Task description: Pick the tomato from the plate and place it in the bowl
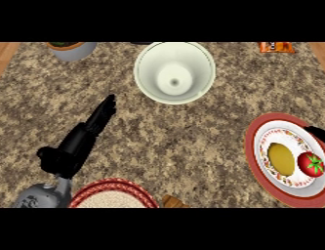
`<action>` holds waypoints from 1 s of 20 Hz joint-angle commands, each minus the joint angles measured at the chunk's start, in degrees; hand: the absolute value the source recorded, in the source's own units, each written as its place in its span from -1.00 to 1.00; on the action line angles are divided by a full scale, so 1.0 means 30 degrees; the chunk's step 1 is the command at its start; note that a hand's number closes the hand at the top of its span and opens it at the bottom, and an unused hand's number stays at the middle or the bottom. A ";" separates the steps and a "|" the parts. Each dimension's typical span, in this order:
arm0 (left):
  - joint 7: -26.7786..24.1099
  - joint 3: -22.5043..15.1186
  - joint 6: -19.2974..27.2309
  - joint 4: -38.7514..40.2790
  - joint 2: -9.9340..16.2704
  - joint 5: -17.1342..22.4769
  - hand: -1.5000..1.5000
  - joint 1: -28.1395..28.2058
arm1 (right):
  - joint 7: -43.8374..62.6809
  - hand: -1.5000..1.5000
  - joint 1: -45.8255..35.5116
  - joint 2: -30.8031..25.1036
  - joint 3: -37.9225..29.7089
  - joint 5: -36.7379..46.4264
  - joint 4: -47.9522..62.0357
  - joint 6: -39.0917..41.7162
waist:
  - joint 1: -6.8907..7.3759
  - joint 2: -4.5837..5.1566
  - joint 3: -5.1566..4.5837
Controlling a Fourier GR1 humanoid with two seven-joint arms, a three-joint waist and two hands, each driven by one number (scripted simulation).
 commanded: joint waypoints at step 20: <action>0.0003 0.1898 -0.1937 0.0534 -0.2227 -0.2134 0.00 0.0122 | -0.5049 -1.00 -0.1746 0.3361 -0.2183 0.6318 0.7568 -0.2186 | 0.0083 0.0026 0.0003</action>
